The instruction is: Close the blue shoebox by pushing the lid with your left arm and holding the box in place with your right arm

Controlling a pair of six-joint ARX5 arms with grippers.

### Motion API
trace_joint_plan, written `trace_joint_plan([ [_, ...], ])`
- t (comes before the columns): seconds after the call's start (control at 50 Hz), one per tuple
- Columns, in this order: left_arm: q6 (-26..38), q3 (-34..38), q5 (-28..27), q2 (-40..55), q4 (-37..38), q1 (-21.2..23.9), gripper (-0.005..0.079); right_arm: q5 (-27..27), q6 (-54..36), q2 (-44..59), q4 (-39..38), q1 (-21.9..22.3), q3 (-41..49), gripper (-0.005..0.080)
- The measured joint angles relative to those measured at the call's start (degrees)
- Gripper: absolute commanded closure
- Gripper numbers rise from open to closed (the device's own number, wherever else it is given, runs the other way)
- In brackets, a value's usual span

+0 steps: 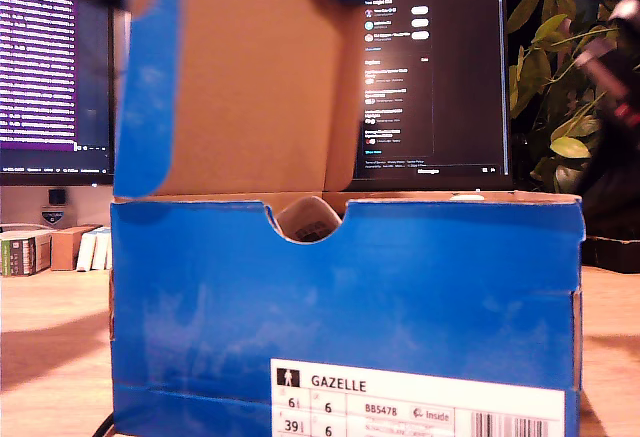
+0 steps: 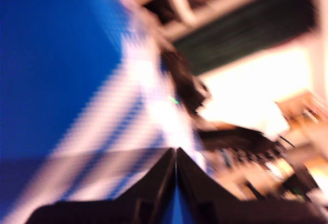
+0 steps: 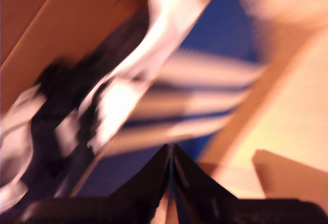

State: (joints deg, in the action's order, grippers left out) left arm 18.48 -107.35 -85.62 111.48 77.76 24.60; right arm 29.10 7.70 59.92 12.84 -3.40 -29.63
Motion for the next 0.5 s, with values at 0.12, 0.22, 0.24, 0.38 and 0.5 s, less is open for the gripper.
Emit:
trace_joint_plan([
  [0.12,0.0,0.0,-1.95,0.0,0.04,3.67,0.0761,0.57,-0.31,-0.55,2.58,3.96,-2.29,0.0764],
  [0.22,0.0,0.0,-1.92,0.0,0.04,5.18,0.0761,2.56,-0.31,-1.33,4.0,5.31,-4.44,0.0764],
  [0.24,0.0,0.0,-1.86,0.0,0.04,5.27,0.0761,2.99,-0.31,-1.53,4.37,5.33,-4.85,0.0764],
  [0.38,0.85,-0.17,3.23,0.0,0.04,3.48,0.0761,7.04,-0.28,-2.78,6.43,5.33,-7.58,0.0764],
  [0.5,1.14,-0.52,11.69,0.0,-0.02,-0.24,0.0761,13.25,-0.11,-3.58,7.34,5.18,-8.07,0.0765],
])
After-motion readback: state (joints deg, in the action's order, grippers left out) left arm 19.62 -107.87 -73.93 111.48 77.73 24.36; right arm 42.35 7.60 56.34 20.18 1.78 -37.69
